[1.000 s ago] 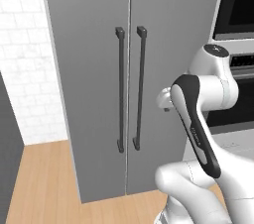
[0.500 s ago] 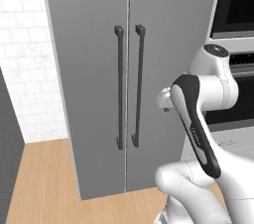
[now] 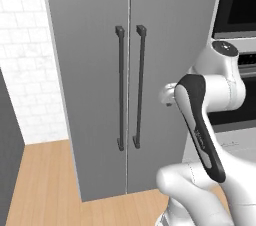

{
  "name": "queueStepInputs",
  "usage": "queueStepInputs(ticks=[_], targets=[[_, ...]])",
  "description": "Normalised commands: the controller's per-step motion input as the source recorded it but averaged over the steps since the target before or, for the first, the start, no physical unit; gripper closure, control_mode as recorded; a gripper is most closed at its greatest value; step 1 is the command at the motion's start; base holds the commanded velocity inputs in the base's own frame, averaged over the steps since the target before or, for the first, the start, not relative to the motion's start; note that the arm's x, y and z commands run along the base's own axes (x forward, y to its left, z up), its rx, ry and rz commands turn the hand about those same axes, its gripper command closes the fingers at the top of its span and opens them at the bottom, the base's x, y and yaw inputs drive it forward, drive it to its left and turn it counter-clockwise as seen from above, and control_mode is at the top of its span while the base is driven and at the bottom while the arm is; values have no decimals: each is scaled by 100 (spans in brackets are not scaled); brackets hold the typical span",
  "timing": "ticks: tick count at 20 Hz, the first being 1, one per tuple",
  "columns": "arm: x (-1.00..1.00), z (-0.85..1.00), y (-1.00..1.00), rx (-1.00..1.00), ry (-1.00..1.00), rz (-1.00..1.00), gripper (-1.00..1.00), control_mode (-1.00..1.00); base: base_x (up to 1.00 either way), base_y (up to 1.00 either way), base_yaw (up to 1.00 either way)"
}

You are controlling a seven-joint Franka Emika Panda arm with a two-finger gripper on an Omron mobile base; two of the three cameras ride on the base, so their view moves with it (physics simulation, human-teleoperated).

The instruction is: Grab a lemon wedge from the fridge and one ice cube from the ice bowl, and put them in the glass of lemonade.

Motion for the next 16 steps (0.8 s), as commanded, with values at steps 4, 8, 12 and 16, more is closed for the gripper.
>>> queueStepInputs(ticks=[4,8,12,16], targets=[[0,93,0,-6,-30,0,-100,-100,0,0,0],[2,69,4,-9,-19,-3,-100,-100,0,0,0],[44,-3,0,0,-4,-1,-100,-100,0,0,0],[74,-61,15,0,-17,0,-100,-100,0,0,0]])
